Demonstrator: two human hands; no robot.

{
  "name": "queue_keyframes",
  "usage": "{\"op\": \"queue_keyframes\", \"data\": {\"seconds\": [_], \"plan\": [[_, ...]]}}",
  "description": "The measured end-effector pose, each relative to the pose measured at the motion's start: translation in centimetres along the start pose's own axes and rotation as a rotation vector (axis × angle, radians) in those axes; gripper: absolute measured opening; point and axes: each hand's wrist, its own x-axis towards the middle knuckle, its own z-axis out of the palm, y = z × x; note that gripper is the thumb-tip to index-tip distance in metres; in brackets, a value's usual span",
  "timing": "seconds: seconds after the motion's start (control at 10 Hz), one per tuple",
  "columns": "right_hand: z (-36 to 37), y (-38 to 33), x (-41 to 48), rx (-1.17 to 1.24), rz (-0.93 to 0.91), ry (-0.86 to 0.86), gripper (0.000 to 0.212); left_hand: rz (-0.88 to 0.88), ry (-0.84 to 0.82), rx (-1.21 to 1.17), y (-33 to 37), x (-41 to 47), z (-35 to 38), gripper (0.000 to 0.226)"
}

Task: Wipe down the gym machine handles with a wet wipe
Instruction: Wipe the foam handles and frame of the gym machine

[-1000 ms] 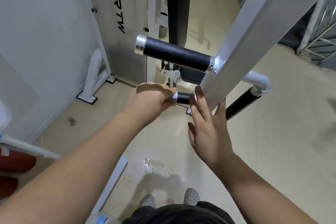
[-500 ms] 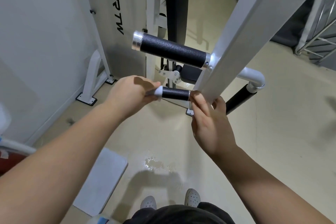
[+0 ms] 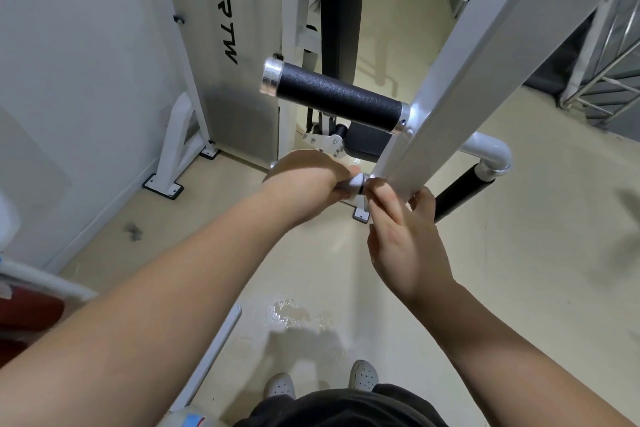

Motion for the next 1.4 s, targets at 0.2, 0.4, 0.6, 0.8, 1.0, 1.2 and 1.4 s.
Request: {"op": "queue_keyframes", "data": {"seconds": [0.2,0.4,0.6,0.8,1.0,1.2,1.4], "plan": [[0.3,0.0,-0.9,-0.016,-0.035,0.011,0.053,-0.064,0.337,-0.014,-5.4,-4.7,-0.4,0.037],[0.8,-0.3,-0.7,-0.021,-0.011,-0.030,0.046,-0.141,0.279,-0.194,-4.5,-3.6,-0.5,0.032],[0.1,-0.9,-0.5,-0.061,-0.023,0.030,0.047,-0.070,0.064,0.157,-1.2,0.3,0.1,0.037],[0.0,-0.1,-1.2,-0.047,-0.024,0.014,0.051,0.040,0.126,0.065,-0.6,-0.6,0.4,0.034],[-0.6,-0.6,-0.9,-0.041,-0.116,0.049,0.044,-0.131,0.496,-0.176,-5.2,-5.9,1.0,0.034],[-0.3,0.0,-1.7,-0.035,-0.146,-0.034,0.046,-0.451,0.690,-1.041,-2.2,-5.2,4.2,0.027],[-0.9,0.9,-1.2,-0.082,-0.246,-0.175,0.053,-0.595,0.949,-0.436,2.0,-4.5,7.3,0.023]]}}
